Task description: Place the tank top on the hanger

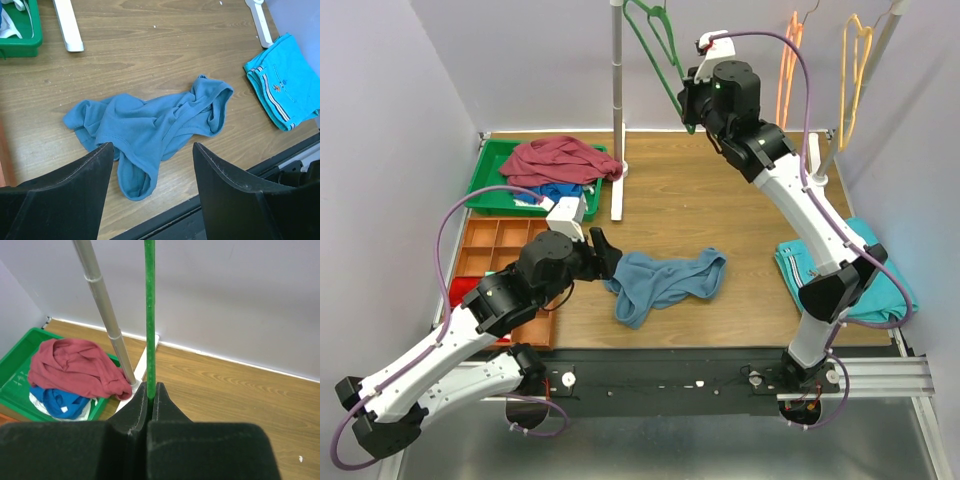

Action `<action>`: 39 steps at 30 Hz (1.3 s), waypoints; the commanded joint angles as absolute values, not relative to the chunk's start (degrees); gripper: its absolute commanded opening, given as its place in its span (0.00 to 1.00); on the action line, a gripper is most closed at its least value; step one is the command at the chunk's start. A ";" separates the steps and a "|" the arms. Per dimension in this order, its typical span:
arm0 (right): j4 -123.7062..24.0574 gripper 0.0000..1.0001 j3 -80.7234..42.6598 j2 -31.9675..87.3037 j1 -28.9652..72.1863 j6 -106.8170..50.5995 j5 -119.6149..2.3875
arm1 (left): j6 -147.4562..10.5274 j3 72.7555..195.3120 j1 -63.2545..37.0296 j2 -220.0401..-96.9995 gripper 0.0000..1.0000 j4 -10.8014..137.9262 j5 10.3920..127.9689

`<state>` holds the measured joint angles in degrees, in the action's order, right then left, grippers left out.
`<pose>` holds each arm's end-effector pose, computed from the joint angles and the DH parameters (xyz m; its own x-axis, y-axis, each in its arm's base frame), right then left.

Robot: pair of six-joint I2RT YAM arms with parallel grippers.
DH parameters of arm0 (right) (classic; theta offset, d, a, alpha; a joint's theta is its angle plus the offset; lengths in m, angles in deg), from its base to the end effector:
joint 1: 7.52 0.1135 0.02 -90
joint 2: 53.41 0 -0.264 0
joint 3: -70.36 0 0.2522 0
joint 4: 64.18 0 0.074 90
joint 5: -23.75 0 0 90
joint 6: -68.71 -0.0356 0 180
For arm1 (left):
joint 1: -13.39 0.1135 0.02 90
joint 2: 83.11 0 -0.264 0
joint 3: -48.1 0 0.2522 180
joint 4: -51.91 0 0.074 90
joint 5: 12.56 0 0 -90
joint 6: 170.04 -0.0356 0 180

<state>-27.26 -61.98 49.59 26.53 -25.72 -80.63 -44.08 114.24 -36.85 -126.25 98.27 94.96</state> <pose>0.3420 0.2204 0.4800 -0.1351 -0.0010 -0.9908 -0.3289 0.9433 0.0439 0.1097 -0.1151 0.3498 -0.5319 -0.2362 -0.8132 0.3014 0.8446 -0.4425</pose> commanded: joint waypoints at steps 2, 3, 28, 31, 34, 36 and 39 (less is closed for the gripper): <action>-31.26 0.01 -63.45 46.34 26.41 -25.25 -80.85 | -44.98 116.62 -36.53 -126.53 0.73 98.36 96.78; -31.26 0.01 -63.54 46.26 26.41 -25.42 -80.58 | -44.98 116.62 -36.53 -126.36 0.72 98.45 96.95; -24.23 0.01 -42.29 26.24 26.32 -37.98 -74.35 | -44.62 111.79 -36.53 -130.66 0.73 92.83 95.02; -23.18 0.01 -35.52 21.93 26.41 -40.62 -70.84 | -43.92 109.33 -36.45 -131.10 0.73 90.81 94.85; -21.77 0.01 -28.14 18.14 26.32 -43.43 -67.93 | -41.29 105.82 -36.53 -131.80 0.73 88.27 93.18; -21.77 0.01 -21.49 13.57 26.32 -45.28 -64.78 | -39.10 103.27 -36.53 -132.50 0.70 87.29 92.74; -21.51 0.01 -13.22 8.65 26.32 -48.36 -59.50 | -37.95 100.37 -36.53 -133.82 0.67 85.36 91.95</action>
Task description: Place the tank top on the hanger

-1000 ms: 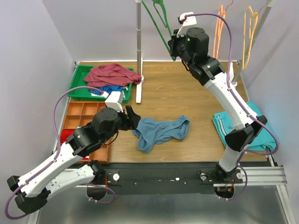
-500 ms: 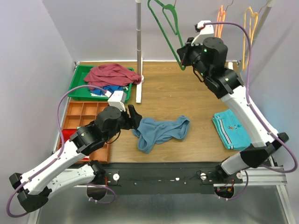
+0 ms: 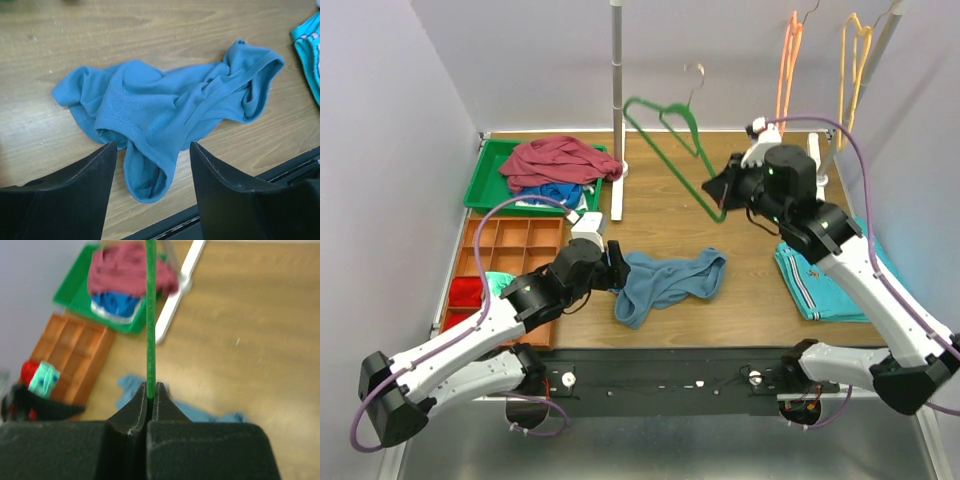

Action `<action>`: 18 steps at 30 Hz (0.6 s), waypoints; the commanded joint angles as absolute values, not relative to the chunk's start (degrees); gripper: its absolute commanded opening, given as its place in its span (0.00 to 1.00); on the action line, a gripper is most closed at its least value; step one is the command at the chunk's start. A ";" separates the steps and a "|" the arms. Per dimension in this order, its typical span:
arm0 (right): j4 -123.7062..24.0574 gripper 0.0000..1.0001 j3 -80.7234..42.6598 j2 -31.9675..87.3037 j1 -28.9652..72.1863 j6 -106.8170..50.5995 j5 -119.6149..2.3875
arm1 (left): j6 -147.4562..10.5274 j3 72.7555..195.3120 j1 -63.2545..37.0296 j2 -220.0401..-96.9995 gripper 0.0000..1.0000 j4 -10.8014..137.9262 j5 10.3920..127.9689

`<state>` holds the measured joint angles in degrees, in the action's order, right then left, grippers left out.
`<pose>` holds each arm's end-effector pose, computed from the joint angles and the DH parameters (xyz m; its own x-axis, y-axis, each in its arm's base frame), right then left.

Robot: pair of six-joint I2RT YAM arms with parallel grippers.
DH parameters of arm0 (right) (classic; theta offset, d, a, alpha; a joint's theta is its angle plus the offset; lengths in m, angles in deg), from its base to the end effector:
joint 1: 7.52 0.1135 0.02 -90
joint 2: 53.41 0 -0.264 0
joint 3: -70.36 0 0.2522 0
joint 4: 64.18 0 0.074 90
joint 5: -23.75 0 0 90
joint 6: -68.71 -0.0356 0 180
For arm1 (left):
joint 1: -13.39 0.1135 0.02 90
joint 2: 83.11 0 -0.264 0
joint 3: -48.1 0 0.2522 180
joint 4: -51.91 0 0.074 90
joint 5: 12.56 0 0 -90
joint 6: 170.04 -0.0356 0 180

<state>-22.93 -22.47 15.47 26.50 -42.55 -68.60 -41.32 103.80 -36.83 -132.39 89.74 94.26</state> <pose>0.2163 0.1442 0.4296 -0.4206 0.1532 -0.8942 -0.4014 0.8525 0.3348 0.1299 -0.1399 0.2855 -0.6215 -0.1893 -0.7602 0.2421 0.8765 -0.4162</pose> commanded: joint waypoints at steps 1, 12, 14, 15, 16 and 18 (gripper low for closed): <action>-20.63 0.01 -11.44 7.59 26.32 -49.41 -58.27 | -37.42 99.84 -36.62 -134.70 0.66 84.66 91.51; -10.53 0.01 0.09 -6.65 26.41 -50.30 -58.07 | -36.72 99.04 -44.17 -144.19 0.55 84.12 96.24; -8.06 0.01 0.09 -8.58 26.41 -50.30 -58.87 | -36.45 99.39 -46.46 -147.53 0.54 84.65 96.69; -7.45 0.01 0.18 -9.20 26.41 -50.30 -59.31 | -35.75 99.13 -46.99 -148.41 0.53 84.56 97.21; -6.22 0.01 0.09 -9.73 26.41 -50.47 -59.49 | -35.23 98.96 -47.60 -149.90 0.53 84.74 97.65; -4.64 0.01 -0.70 -11.13 26.41 -50.47 -60.53 | -34.26 98.43 -48.22 -150.70 0.52 84.74 98.18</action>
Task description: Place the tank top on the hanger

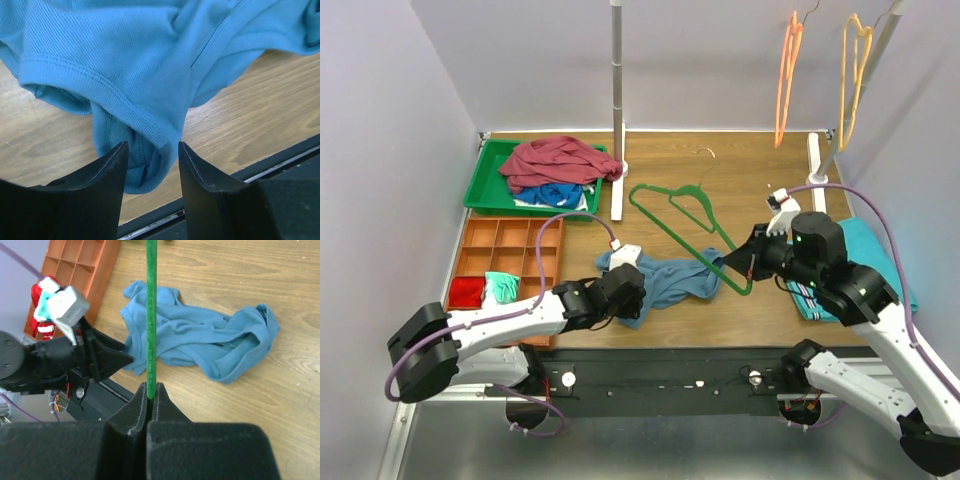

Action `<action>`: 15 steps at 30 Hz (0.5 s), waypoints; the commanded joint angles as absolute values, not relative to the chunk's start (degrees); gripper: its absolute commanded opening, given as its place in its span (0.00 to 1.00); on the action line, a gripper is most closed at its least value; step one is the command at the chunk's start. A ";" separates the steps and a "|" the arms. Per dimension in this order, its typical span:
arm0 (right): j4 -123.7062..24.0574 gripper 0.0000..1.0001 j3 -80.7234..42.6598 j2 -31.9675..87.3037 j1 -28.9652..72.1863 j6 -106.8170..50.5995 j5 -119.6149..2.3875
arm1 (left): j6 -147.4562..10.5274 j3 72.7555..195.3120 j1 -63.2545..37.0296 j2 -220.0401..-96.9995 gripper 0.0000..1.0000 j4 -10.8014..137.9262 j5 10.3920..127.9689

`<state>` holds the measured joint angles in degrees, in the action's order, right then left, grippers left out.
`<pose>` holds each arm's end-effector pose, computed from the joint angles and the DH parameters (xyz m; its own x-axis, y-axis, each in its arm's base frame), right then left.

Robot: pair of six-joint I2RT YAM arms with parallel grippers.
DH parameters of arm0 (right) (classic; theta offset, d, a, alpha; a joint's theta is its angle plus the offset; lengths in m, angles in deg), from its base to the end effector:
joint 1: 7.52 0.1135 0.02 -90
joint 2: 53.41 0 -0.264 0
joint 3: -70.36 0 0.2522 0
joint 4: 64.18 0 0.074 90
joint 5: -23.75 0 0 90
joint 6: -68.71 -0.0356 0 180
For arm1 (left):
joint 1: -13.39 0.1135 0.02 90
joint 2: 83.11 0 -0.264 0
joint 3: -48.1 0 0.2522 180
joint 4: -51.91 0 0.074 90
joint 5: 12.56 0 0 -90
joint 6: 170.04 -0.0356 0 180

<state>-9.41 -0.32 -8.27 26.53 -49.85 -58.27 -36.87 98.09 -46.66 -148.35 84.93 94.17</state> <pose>0.1270 0.0918 0.3560 -0.6684 0.1197 -0.7341 -0.3818 0.7918 0.4767 0.1211 -0.1896 0.2062 -0.7740 0.0309 -0.6324 0.2805 0.9122 -0.2987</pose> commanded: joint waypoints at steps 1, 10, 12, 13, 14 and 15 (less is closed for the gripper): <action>-3.32 0.01 -0.96 -11.66 26.41 -50.56 -60.63 | -34.17 98.08 -48.40 -151.14 0.52 83.96 98.27; 0.73 0.01 -2.11 -15.00 26.41 -51.26 -62.12 | -35.04 97.64 -48.84 -155.18 0.34 78.85 94.06; 1.26 0.01 -2.37 -15.53 26.41 -51.62 -62.39 | -35.39 97.81 -48.75 -155.62 0.12 78.76 93.70; 1.96 0.01 -2.55 -15.97 26.41 -51.70 -62.30 | -35.57 97.99 -48.49 -155.62 0.05 78.67 93.79; 2.40 0.01 -3.07 -16.15 26.50 -51.79 -62.47 | -35.48 97.99 -48.23 -155.54 0.00 78.67 93.79; 2.66 0.01 -3.34 -16.32 26.41 -51.88 -62.48 | -35.05 97.99 -47.53 -155.19 0.00 78.59 93.18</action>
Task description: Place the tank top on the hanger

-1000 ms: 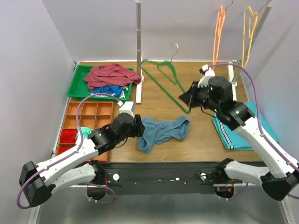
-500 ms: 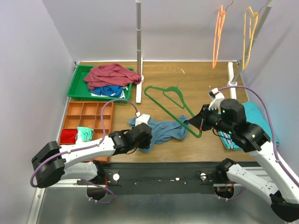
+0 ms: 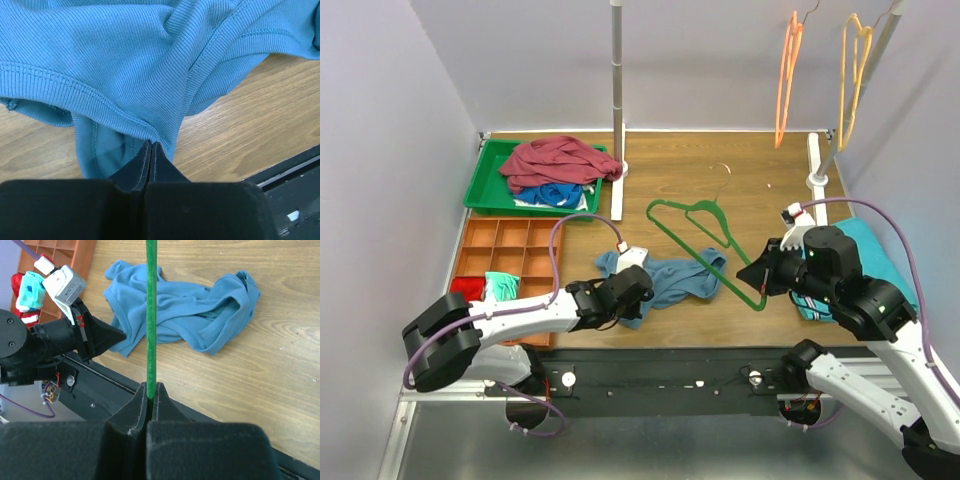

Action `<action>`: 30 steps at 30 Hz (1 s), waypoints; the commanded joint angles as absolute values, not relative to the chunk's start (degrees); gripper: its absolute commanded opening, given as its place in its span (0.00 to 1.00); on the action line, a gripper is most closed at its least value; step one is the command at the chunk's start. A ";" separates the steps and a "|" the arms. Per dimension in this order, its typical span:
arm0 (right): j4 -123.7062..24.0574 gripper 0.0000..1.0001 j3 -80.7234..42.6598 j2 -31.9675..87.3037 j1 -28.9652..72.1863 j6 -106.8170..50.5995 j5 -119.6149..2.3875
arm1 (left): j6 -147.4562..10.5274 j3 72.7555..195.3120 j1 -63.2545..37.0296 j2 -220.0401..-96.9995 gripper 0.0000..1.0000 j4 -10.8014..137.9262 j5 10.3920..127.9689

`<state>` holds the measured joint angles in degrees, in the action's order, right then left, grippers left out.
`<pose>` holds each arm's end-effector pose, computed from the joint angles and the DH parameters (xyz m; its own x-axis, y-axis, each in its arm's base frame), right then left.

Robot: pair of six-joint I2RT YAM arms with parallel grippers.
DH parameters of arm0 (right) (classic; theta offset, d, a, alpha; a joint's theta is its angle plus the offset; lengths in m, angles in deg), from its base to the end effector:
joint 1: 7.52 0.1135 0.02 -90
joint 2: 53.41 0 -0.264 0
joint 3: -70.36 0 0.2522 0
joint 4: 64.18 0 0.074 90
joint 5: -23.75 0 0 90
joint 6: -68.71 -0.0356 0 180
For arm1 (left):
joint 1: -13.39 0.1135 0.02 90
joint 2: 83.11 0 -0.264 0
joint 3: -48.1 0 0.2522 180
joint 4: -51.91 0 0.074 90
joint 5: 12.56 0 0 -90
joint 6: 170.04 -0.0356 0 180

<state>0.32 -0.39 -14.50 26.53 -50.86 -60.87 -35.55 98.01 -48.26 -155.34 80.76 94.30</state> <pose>0.0984 0.0705 0.3533 -0.6963 0.1225 -0.7073 -0.3211 0.8281 0.4595 0.1233 -0.2067 0.1849 -0.7936 0.0584 -0.6056 0.2800 0.9188 -0.2782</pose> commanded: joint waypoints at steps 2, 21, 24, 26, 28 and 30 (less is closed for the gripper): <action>3.81 0.01 -3.95 -16.93 26.41 -51.88 -62.39 | -34.43 97.64 -43.76 -153.70 0.00 77.45 91.34; 8.90 0.01 -3.34 -20.37 26.50 -51.79 -52.73 | -30.39 108.70 -14.22 -158.52 0.00 68.92 69.37; 9.69 0.01 -2.64 -20.37 26.41 -51.62 -52.19 | -30.04 109.67 -11.75 -160.80 0.00 67.95 68.13; 10.84 0.01 -2.81 -20.19 26.50 -51.62 -52.45 | -30.03 110.11 -10.79 -162.30 0.00 67.51 67.60; 12.24 0.01 -3.25 -20.10 26.41 -51.44 -52.98 | -30.03 110.64 -10.43 -163.44 0.00 67.16 67.42; 13.21 0.01 -3.51 -19.84 26.41 -51.18 -53.16 | -30.03 111.17 -9.91 -164.23 0.00 67.16 67.07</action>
